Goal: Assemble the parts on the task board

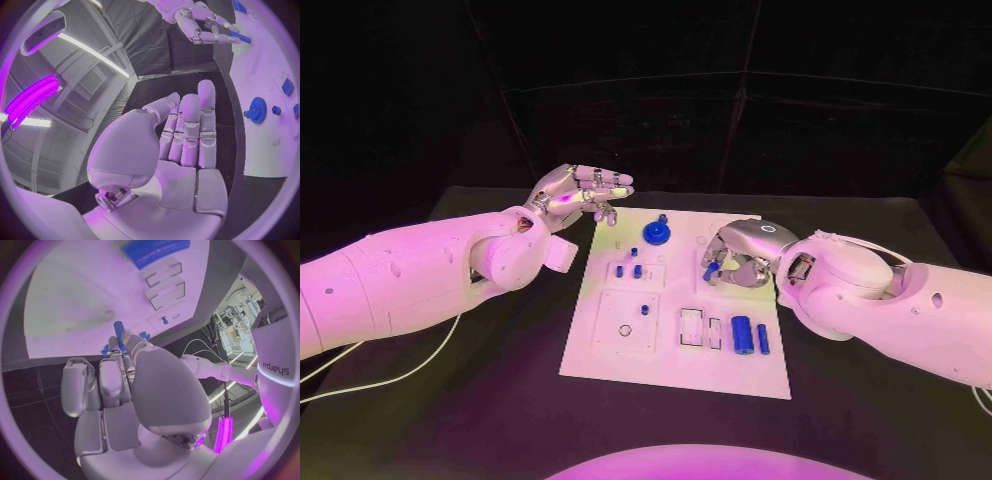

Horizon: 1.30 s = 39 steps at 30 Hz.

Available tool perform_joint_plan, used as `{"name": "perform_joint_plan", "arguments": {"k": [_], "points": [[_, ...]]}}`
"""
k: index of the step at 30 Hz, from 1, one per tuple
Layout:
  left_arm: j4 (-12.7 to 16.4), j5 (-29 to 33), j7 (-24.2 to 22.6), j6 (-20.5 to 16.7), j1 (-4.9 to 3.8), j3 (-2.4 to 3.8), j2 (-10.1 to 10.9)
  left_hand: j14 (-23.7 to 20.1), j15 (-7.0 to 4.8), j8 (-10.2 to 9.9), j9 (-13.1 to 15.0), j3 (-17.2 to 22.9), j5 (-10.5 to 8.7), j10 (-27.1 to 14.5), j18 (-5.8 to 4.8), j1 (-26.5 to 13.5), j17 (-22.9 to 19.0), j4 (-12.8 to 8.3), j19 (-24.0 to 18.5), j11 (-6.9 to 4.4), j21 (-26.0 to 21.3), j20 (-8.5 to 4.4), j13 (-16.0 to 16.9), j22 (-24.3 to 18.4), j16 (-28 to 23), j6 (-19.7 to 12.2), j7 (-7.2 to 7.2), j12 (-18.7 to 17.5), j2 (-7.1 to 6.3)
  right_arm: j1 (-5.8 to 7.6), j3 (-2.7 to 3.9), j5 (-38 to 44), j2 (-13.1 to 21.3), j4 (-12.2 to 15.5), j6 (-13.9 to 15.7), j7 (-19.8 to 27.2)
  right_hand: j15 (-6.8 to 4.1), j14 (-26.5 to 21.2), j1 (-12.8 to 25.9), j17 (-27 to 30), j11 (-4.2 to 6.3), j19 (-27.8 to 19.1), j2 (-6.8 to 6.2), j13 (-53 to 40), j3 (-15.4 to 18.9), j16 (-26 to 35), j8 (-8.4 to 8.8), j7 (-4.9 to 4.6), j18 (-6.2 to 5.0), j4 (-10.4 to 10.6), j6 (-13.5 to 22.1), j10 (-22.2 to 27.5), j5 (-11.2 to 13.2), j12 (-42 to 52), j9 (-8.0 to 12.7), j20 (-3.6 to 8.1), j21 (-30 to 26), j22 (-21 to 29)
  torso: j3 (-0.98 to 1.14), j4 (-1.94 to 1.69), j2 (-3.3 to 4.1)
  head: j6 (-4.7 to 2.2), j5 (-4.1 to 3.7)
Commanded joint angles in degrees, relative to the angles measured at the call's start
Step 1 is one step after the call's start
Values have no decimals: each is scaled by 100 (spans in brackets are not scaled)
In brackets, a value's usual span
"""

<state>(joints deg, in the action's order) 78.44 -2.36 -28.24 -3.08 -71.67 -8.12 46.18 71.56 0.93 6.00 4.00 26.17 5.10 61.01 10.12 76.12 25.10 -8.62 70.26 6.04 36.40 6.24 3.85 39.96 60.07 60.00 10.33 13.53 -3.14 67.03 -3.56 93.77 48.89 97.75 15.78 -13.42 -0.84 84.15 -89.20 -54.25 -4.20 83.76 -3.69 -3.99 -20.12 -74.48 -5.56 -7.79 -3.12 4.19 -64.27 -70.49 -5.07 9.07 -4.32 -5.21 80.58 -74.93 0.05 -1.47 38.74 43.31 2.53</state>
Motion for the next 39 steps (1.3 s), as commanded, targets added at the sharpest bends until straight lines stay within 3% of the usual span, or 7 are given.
{"name": "perform_joint_plan", "arguments": {"k": [1, 4, 8, 14, 21, 31, 39], "points": [[-16, 26, -21, 64, -9, 4, -2, -46, -8, 23, -7, 6, 2, -24, 35, 45, -5, -35, -26, 30, -32, 5, -6, -5, -31, -4, 24, 34, 14, 16, 8, -187, 78, 233, 793, 269, -25, 38, 20, -6, 56, 30, -89, -1, -53, -21, 21, -30, 13, 0, -19, -98, -2, -30, 10, 18, 24, -333, -4, -8, -4, -13, 8], [-27, 26, -24, 67, -9, 4, -7, -46, -8, 23, -7, 6, 2, -24, 35, 45, -5, -35, -26, 30, -32, 5, -6, -5, -31, -4, 24, 34, 14, 19, 10, -345, 104, 404, 953, 367, -23, 36, 56, -3, 56, 29, -121, -3, -84, -21, 33, -32, 12, -16, -19, -112, 3, -49, 14, 16, 25, -335, -6, -13, 4, -20, 18], [-36, 26, -25, 70, -9, 4, -15, -46, -8, 23, -7, 6, 2, -24, 35, 45, -5, -35, -26, 30, -32, 5, -6, -5, -31, -4, 24, 34, 14, 19, 9, -569, -53, 467, 918, 519, -22, 37, 71, -8, 55, 28, -132, -4, -103, -24, 40, -34, 12, -26, -17, -115, 2, -61, 16, 15, 26, -336, -5, -6, 7, -23, 64], [-36, 26, -30, 69, -9, 4, -28, -46, -8, 23, -7, 6, 2, -24, 35, 45, -5, -35, -26, 30, -32, 5, -6, -5, -31, -4, 24, 34, 14, -6, -10, -693, -608, 298, 648, 717, -19, 37, 100, -11, 50, 21, -139, -5, -149, -26, 55, -39, 9, -44, -12, -115, -13, -89, 21, 12, 20, -328, -9, -18, 17, 15, 116], [-28, 26, -37, 59, -10, 5, -50, -46, -8, 23, -7, 6, 2, -24, 35, 45, -5, -35, -26, 30, -32, 5, -6, -5, -31, -4, 24, 34, 14, -244, -48, -303, -1263, 86, 158, 738, -15, 37, 125, -19, 44, 14, -139, -5, -193, -31, 68, -45, 7, -64, -9, -111, -34, -117, 24, 8, 13, -321, -9, -23, 16, 44, 164], [25, 26, -35, 32, -14, 5, -42, -49, -6, 24, -7, 8, 0, -25, 35, 46, -13, -38, -27, 30, -32, 5, -6, -5, -33, -4, 25, 37, 24, -369, -181, 25, -1603, -196, -369, 557, -3, 33, 192, -7, 30, 4, -164, -3, -254, -28, 96, -57, 5, -95, 9, -97, -59, -167, 29, -1, 6, -314, -17, -6, 14, 129, 258], [18, 26, -40, 20, -17, 5, -47, -51, -6, 25, -7, 10, 0, -25, 35, 47, -18, -39, -27, 31, -32, 5, -6, -5, -34, -5, 26, 38, 29, -419, -221, 229, -1722, -324, -615, 440, 0, 33, 211, -13, 27, 4, -169, -4, -271, -31, 102, -60, 5, -102, 12, -96, -68, -178, 30, -4, 7, -315, -1, -13, 11, 160, 285]]}}
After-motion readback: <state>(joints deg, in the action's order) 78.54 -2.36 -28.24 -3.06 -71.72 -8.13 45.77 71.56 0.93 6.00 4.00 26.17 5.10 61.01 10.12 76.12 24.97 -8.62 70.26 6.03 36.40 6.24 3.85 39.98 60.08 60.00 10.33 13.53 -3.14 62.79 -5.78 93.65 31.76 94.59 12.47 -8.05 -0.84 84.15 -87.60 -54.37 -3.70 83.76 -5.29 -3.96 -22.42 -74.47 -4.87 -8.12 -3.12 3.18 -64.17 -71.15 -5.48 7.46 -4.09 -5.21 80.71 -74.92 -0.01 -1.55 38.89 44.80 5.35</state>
